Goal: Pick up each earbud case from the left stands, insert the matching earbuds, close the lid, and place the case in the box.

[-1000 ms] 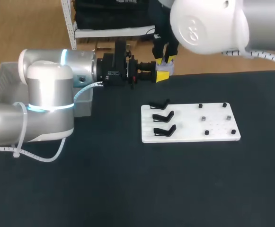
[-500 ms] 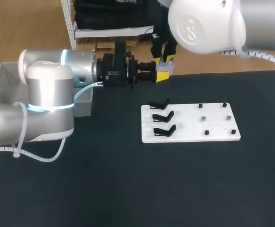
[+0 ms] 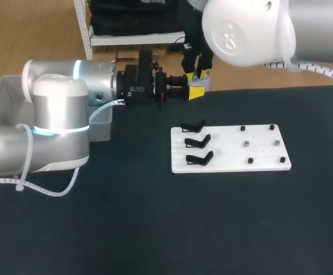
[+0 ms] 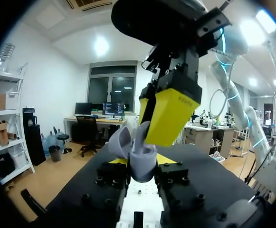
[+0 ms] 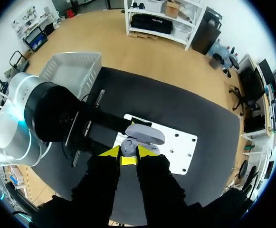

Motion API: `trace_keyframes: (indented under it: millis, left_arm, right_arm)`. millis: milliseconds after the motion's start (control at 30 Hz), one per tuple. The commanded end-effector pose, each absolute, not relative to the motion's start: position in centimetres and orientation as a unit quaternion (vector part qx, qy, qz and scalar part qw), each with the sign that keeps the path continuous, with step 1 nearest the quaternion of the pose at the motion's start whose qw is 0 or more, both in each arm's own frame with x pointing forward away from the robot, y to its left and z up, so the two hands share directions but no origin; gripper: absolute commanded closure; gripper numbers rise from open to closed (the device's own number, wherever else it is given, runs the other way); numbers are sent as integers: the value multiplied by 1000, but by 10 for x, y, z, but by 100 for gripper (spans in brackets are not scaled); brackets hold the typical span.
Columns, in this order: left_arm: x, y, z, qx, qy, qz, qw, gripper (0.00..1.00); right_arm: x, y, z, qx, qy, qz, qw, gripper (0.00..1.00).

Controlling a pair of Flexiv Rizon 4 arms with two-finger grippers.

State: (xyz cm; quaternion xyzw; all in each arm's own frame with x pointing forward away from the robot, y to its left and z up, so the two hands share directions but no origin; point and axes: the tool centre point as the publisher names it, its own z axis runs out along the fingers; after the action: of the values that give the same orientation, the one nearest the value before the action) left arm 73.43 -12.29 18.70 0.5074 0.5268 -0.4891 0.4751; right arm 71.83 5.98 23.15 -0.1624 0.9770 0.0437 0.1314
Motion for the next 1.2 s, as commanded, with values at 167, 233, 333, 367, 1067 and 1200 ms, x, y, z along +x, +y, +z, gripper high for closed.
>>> trace_keyframes:
  millis: [167,233,333,367,1067,1200]
  left_arm:
    - [733,-124,187,506,525,-488,479,100]
    - [733,-124,187,506,525,-488,479,100]
    - [733,-124,187,506,525,-488,479,100]
    - [733,-124,187,506,525,-488,479,100]
    - [733,-124,187,506,525,-488,479,100]
    - [733,-124,187,506,525,-488,479,100]
  right_arm:
    - [718,63,231,-167,977,34,127,100]
    - [718,63,231,-167,977,34,127,100]
    - [717,63,231,-167,977,33,127,100]
    - [717,63,231,-168,977,31,126,100]
    - [716,60,236,-162,977,27,134,69]
    - [715,59,239,-162,977,22,136,69]
